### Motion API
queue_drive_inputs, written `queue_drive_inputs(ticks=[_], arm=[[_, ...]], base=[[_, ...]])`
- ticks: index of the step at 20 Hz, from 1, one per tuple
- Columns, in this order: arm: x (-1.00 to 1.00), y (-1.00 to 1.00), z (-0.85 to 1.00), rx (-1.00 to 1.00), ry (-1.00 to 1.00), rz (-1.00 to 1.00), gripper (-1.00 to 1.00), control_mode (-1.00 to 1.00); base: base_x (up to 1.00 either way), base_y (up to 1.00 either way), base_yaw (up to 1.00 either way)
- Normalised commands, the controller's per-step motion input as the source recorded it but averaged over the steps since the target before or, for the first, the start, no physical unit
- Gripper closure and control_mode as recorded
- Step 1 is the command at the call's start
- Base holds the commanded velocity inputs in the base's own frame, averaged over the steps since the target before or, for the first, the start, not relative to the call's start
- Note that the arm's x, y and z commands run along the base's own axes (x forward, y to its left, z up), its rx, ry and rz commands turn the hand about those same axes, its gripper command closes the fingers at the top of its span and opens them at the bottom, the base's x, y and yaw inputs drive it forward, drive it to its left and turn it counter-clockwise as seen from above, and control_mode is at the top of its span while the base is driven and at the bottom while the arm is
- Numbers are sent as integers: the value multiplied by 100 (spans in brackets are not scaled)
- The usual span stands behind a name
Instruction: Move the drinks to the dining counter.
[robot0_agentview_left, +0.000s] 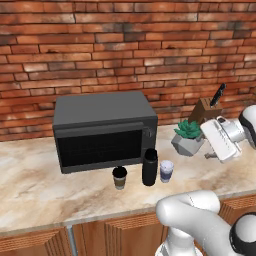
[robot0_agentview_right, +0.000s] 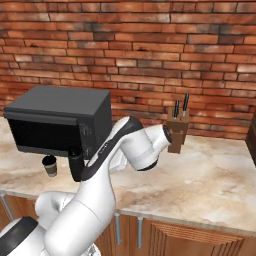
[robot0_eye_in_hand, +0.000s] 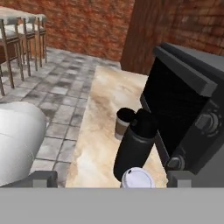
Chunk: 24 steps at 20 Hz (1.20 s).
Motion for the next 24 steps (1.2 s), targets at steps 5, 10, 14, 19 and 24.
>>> queue_drive_inputs(ticks=[5, 10, 14, 19, 24], arm=[[0, 0, -33, 0, -29, 7, -100, -100], [15, 0, -21, 0, -18, 0, -100, -100], [24, 0, -17, 0, -7, -3, -100, -100], [14, 0, -18, 7, 3, -2, -100, -100], [1, 0, -18, 8, 18, 0, -100, -100]], base=[[0, 0, 0], [0, 0, 0], [0, 0, 0], [0, 0, 0], [0, 0, 0]])
